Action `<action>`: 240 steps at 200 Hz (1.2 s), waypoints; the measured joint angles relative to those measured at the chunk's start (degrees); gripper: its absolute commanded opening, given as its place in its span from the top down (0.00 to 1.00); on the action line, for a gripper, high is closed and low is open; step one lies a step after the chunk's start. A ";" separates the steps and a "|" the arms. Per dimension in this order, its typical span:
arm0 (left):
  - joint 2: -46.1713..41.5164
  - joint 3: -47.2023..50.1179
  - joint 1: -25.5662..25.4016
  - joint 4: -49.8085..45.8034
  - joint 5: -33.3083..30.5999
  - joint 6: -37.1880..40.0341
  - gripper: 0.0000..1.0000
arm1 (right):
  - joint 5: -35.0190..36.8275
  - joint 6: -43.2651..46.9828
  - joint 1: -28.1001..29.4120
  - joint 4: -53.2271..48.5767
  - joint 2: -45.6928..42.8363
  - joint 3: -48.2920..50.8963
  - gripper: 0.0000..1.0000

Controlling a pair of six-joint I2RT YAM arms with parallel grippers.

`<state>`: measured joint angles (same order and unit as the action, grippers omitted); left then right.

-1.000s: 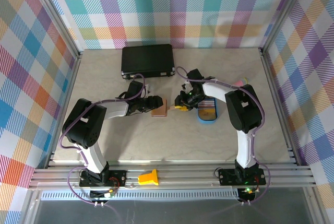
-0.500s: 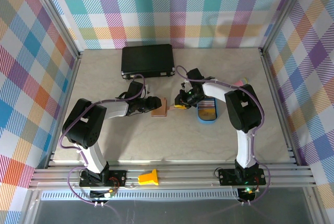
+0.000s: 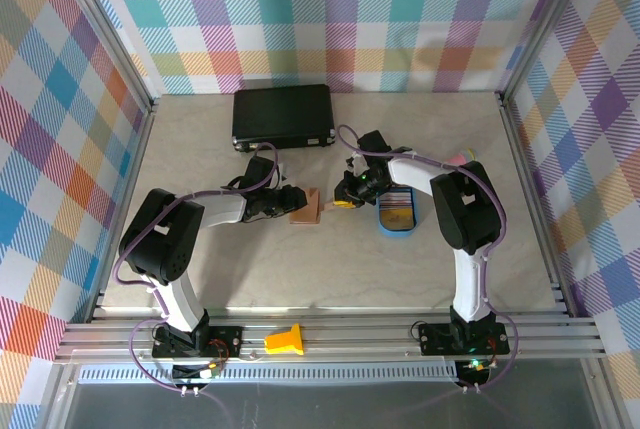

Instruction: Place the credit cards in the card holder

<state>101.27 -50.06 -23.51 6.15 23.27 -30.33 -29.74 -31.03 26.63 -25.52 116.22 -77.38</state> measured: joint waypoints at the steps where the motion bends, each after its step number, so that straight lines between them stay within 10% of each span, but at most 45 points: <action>1: 0.00 0.00 0.00 0.00 0.00 0.00 0.69 | 0.00 0.00 0.00 0.00 0.00 0.00 0.86; 63: -0.04 -0.07 0.00 -0.17 -0.02 0.20 0.69 | -0.37 -0.02 0.00 -0.02 0.26 0.00 1.00; 240: 0.11 -0.44 0.02 -1.57 0.00 0.66 0.78 | -3.19 -0.02 4.66 0.22 1.44 -6.67 1.00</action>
<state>101.38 -50.50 -23.49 4.58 23.27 -29.67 -32.93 -31.05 31.29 -25.30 117.67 -84.05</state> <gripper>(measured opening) 0.234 0.040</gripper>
